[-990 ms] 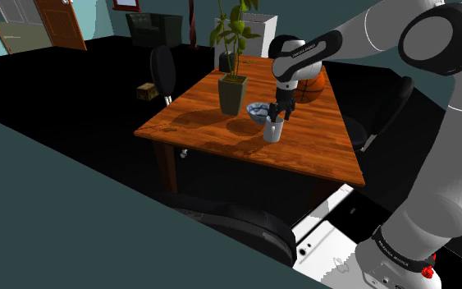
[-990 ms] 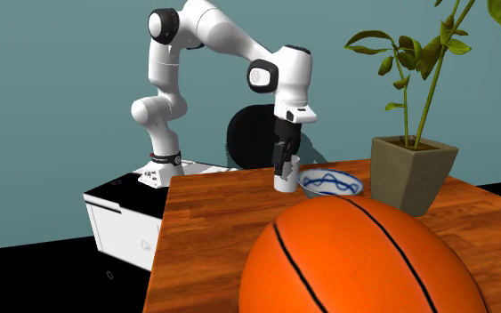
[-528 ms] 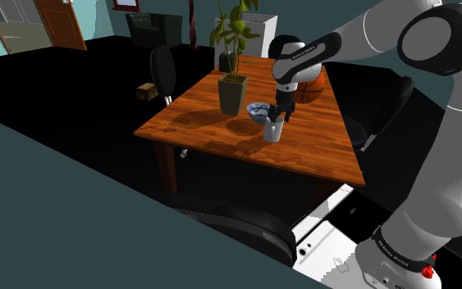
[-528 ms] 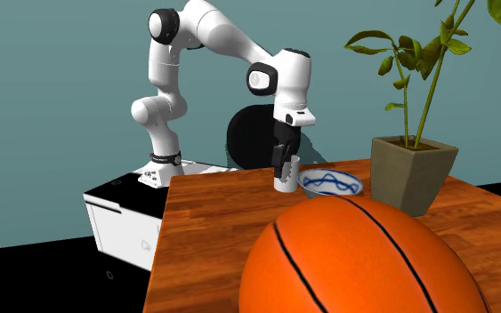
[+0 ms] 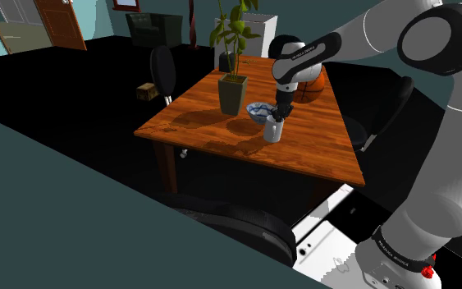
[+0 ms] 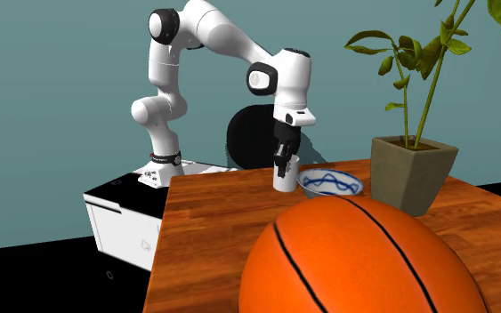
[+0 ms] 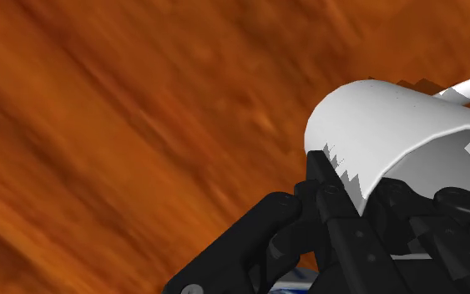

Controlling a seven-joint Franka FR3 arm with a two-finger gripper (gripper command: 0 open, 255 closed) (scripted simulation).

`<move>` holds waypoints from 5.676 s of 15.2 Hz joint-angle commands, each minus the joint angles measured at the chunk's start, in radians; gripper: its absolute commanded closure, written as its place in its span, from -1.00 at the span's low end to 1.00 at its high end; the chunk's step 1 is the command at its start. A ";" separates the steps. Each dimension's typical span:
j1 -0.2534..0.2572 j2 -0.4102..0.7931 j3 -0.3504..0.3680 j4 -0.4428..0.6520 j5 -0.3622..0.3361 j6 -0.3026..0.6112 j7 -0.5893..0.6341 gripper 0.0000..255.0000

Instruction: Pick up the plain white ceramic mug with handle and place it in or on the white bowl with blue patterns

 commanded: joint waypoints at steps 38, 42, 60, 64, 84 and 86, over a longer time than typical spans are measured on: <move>-0.034 0.175 -0.011 0.686 0.015 -0.514 -0.013 1.00; -0.097 0.550 0.000 1.333 0.050 -0.785 -0.014 1.00; -0.061 0.401 -0.005 0.833 0.038 -0.435 -0.029 1.00; -0.061 0.402 -0.005 0.834 0.038 -0.436 -0.029 1.00; -0.077 0.458 -0.003 1.056 0.042 -0.601 -0.024 -1.00; -0.077 0.458 -0.003 1.056 0.042 -0.601 -0.024 -1.00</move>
